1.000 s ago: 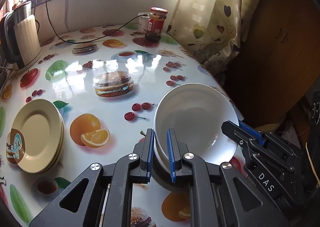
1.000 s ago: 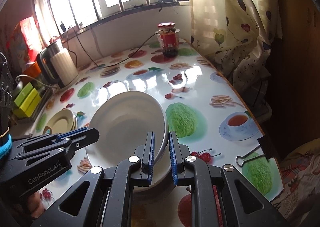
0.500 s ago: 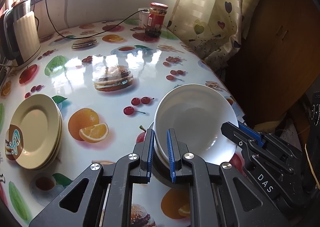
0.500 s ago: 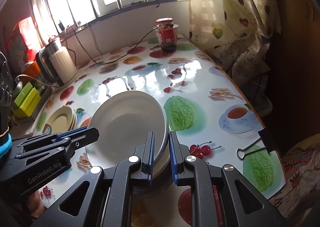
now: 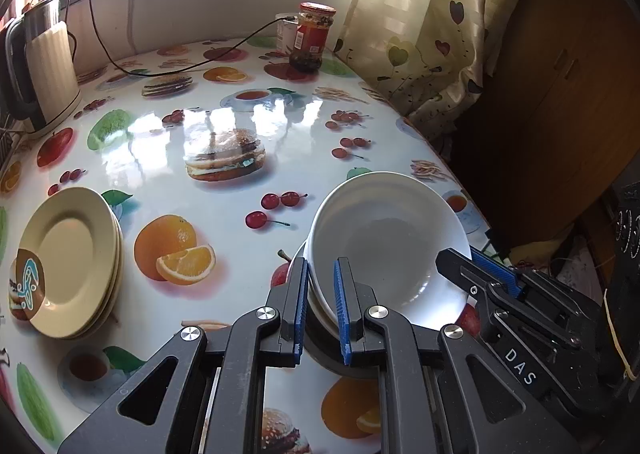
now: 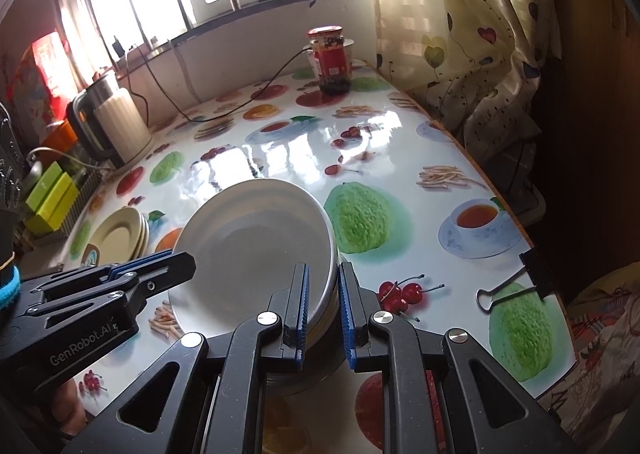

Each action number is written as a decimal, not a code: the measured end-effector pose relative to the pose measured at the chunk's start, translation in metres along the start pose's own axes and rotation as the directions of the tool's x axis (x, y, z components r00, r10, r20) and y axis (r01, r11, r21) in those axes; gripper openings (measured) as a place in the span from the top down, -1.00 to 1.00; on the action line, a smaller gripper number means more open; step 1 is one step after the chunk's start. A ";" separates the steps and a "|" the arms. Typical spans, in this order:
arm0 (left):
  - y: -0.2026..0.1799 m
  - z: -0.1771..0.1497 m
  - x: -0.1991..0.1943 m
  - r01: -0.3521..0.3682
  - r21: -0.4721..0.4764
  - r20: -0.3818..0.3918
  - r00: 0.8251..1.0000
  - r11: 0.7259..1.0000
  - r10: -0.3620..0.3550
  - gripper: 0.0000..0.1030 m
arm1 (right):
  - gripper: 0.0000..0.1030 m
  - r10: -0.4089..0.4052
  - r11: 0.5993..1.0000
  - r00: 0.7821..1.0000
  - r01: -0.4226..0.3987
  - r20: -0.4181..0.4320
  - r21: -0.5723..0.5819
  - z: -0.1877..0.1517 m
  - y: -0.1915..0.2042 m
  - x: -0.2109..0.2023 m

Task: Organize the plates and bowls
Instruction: 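Lower the white bowl into the steel bowl stack with both tools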

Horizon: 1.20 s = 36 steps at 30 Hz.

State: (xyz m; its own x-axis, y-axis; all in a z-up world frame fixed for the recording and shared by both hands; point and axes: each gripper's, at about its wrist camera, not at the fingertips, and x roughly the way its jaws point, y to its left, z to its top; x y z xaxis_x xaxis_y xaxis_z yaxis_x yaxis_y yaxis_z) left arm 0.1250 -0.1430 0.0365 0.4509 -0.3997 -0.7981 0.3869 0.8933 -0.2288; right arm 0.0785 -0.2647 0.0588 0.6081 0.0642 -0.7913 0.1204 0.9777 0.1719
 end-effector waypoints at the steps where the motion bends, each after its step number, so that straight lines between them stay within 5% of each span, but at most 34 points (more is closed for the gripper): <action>1: 0.000 0.000 0.001 0.000 0.000 -0.001 1.000 1.000 0.000 0.73 | 0.69 -0.001 1.000 1.000 0.001 -0.003 0.001 0.000 0.000 0.000; 23: 0.000 -0.001 -0.001 0.006 -0.009 -0.008 1.000 1.000 -0.006 0.73 | 0.66 0.005 1.000 1.000 -0.005 -0.009 0.005 0.000 -0.001 0.004; 36: 0.002 0.001 -0.003 0.010 -0.010 0.001 1.000 1.000 -0.010 0.73 | 0.66 0.027 0.998 0.996 -0.023 0.084 -0.051 0.028 0.007 0.001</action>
State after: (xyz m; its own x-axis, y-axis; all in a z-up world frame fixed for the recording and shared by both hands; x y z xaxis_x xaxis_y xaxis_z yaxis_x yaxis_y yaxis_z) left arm 0.1250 -0.1400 0.0389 0.4479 -0.4092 -0.7949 0.3834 0.8911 -0.2427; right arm 0.1020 -0.2636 0.0754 0.6751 0.0738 -0.7340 0.0662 0.9849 0.1599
